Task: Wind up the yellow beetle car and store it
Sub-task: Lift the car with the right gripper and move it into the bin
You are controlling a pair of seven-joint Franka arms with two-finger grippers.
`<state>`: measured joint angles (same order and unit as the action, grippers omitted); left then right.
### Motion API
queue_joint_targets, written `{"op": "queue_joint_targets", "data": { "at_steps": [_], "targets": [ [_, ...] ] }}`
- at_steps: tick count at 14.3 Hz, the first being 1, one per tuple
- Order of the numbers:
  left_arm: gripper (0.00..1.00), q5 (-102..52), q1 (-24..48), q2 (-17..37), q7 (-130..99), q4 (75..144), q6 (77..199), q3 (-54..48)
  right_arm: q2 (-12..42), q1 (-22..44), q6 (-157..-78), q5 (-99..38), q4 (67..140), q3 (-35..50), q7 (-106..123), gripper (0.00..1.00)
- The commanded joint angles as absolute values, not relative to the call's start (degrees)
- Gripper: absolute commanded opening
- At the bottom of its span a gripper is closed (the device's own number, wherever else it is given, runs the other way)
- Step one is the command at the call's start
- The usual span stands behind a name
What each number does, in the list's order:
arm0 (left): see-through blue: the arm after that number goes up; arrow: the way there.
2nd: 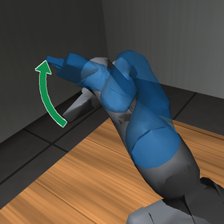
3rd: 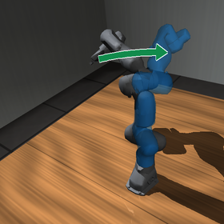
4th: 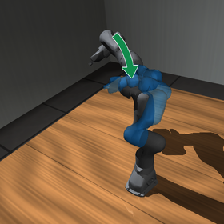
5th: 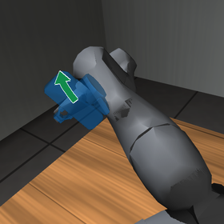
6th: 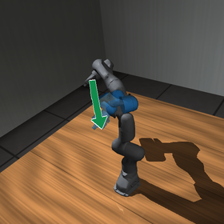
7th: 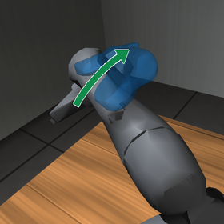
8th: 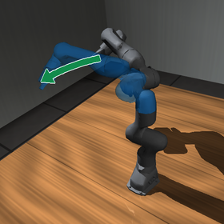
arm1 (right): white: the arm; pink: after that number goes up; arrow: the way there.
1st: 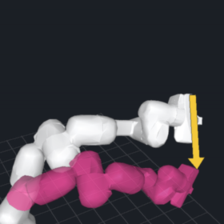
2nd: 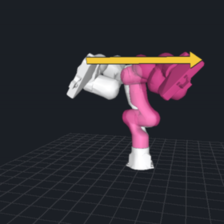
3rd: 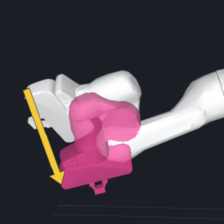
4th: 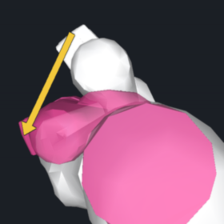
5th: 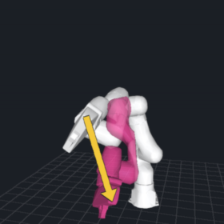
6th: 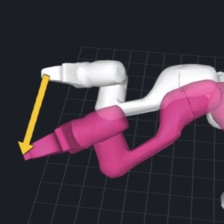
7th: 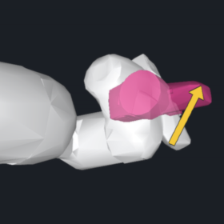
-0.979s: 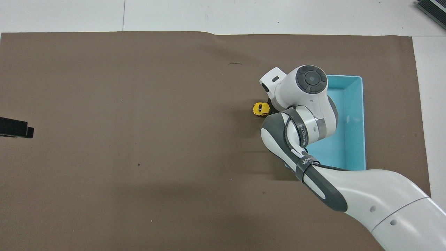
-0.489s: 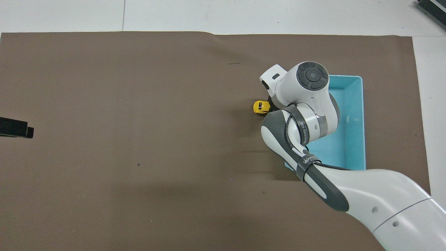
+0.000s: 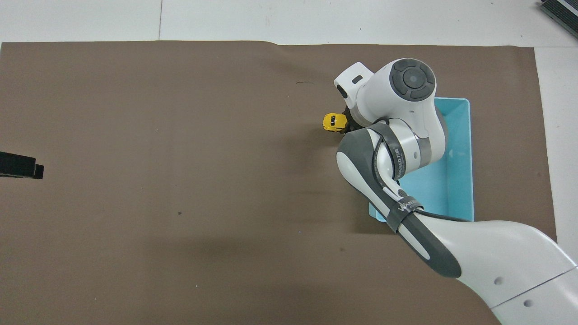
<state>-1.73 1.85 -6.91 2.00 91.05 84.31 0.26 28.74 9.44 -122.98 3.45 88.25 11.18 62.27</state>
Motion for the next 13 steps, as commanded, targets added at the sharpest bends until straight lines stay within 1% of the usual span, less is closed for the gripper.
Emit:
{"op": "queue_joint_targets", "data": {
  "at_steps": [1,5,13],
  "targets": [
    [1.0,-2.2,1.2,-7.5,2.7,90.8,83.1,0.1,27.3,9.1,-118.8,3.2,86.7,11.7,61.2,0.0],
    [1.0,-2.2,1.2,-7.5,2.7,90.8,83.1,0.1,24.1,8.1,-114.2,3.3,86.7,11.7,62.0,0.0],
    [1.0,-2.2,1.2,-7.5,2.7,90.8,83.1,0.1,20.0,6.2,-108.6,3.2,87.9,11.3,67.8,0.0]
  ]
}}
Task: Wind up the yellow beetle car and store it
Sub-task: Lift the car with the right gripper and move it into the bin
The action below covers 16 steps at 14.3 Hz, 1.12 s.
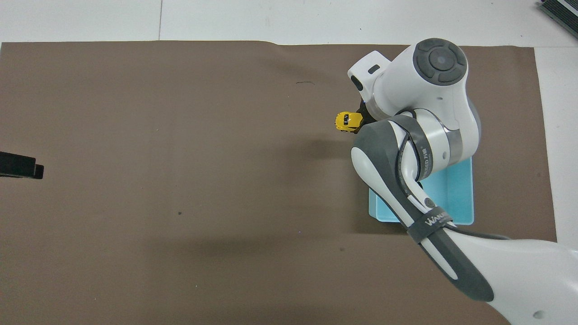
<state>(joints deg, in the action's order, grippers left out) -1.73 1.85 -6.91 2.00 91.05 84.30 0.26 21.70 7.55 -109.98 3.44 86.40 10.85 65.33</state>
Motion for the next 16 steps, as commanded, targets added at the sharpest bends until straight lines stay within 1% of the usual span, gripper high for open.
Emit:
{"op": "queue_joint_targets", "data": {
  "at_steps": [1,4,7,11,13,16],
  "targets": [
    [1.0,-2.2,1.2,-7.5,2.7,90.8,83.1,0.1,19.1,5.4,-108.5,3.2,89.0,11.2,68.7,0.0],
    [1.0,-2.2,1.2,-7.5,2.7,90.8,83.1,0.1,15.7,3.1,-108.2,3.1,93.8,11.2,69.5,0.0],
    [1.0,-2.2,1.2,-7.5,2.7,90.8,83.1,0.1,13.1,1.8,-105.8,3.1,96.3,11.2,70.0,0.0],
    [1.0,-2.1,1.2,-7.5,2.7,90.8,83.1,0.1,9.4,-0.1,-106.4,3.0,102.0,11.2,74.0,0.0],
    [1.0,-2.2,1.2,-7.5,2.7,90.8,83.1,0.1,7.0,-1.5,-109.7,3.0,107.1,11.2,74.5,0.0],
    [1.0,-2.2,1.2,-7.5,2.7,90.8,83.1,0.1,3.6,-1.7,-115.1,3.0,114.0,11.2,75.4,0.0]
  ]
}}
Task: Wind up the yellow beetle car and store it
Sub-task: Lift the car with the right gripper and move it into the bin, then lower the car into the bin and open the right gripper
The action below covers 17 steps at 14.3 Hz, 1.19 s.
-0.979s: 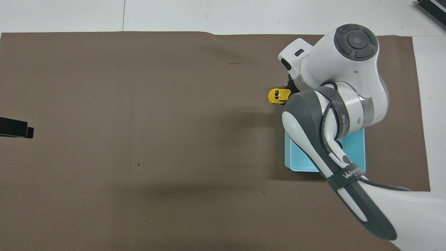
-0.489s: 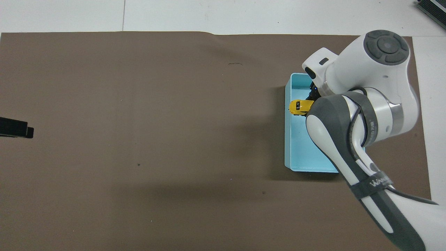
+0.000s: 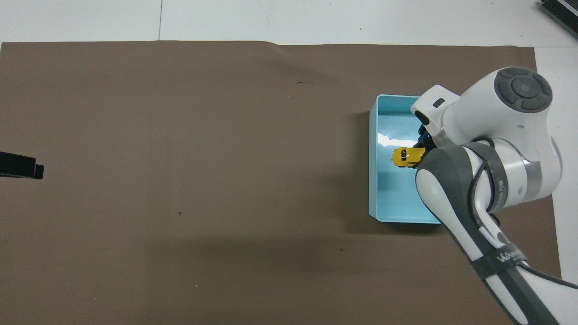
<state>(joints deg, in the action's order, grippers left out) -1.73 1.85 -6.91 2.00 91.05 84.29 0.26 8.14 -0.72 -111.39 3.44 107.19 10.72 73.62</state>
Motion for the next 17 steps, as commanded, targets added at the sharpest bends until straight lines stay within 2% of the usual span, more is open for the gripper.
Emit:
{"op": "queue_joint_targets", "data": {
  "at_steps": [1,4,8,17],
  "targets": [
    [1.0,-2.2,1.2,-7.5,2.7,90.8,83.1,0.1,2.8,-1.9,-116.2,3.0,115.5,11.2,76.1,0.0],
    [1.0,-2.2,1.2,-7.5,2.7,90.8,83.1,0.1,0.4,-4.5,-121.8,3.0,120.9,11.2,79.7,0.0],
    [1.0,-2.2,1.2,-7.5,2.7,90.8,83.1,0.1,0.4,-5.3,-122.9,3.0,121.5,11.1,80.9,0.0],
    [1.0,-2.2,1.2,-7.5,2.7,90.8,83.1,0.1,2.8,-6.2,-132.8,3.1,126.4,11.2,81.0,0.0]
  ]
}}
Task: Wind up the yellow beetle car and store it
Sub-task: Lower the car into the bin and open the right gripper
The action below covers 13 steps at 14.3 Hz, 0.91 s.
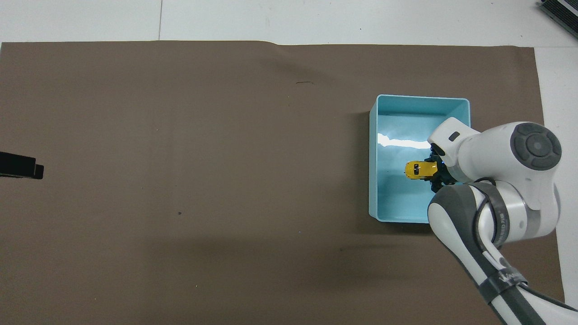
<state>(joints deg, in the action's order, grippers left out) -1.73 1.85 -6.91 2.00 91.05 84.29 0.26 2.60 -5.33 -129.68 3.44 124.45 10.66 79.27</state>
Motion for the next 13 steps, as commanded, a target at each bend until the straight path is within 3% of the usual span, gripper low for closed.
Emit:
{"op": "queue_joint_targets", "data": {
  "at_steps": [1,13],
  "targets": [
    [1.0,-2.2,1.2,-7.5,2.7,90.8,83.1,0.1,3.7,-6.2,-133.6,3.1,126.4,11.2,80.9,0.0],
    [1.0,-2.2,1.2,-7.5,2.7,90.8,83.1,0.1,9.9,-5.9,-141.6,3.1,127.4,11.1,80.7,0.0]
  ]
}}
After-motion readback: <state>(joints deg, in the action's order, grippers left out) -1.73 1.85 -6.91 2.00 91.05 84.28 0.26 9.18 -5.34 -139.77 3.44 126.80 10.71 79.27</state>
